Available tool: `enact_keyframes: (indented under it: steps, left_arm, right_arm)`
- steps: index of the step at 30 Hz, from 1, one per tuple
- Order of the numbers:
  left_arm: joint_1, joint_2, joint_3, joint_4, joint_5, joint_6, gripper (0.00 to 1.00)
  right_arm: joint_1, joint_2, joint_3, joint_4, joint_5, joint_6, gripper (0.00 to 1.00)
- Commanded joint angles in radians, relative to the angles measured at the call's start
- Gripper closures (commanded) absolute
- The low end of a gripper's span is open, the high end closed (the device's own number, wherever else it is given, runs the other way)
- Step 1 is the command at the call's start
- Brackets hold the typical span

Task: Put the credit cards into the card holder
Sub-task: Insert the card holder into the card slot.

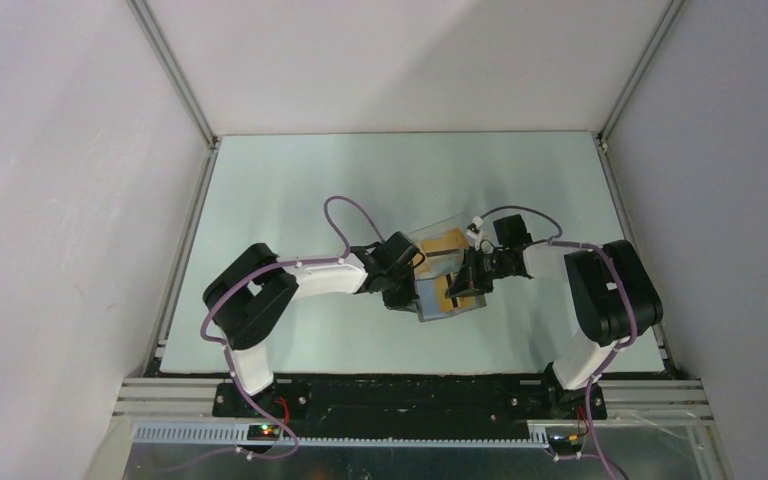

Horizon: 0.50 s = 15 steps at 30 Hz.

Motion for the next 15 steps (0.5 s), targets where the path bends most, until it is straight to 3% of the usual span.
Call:
enact_keyframes:
  steps: [1,7,15]
  left_arm:
    - [-0.009,0.073,-0.035,-0.096,-0.059,0.049,1.0]
    - [-0.008,0.069,-0.031,-0.096,-0.063,0.054,1.0]
    - [-0.008,0.064,-0.026,-0.096,-0.063,0.059,1.0]
  right_arm:
    - [0.024,0.013,-0.021,-0.012,0.023,0.037,0.91]
    - [0.073,0.004,0.024,-0.095,0.11,0.018,0.82]
    - [0.101,-0.11,0.055,-0.235,0.242,-0.004,0.47]
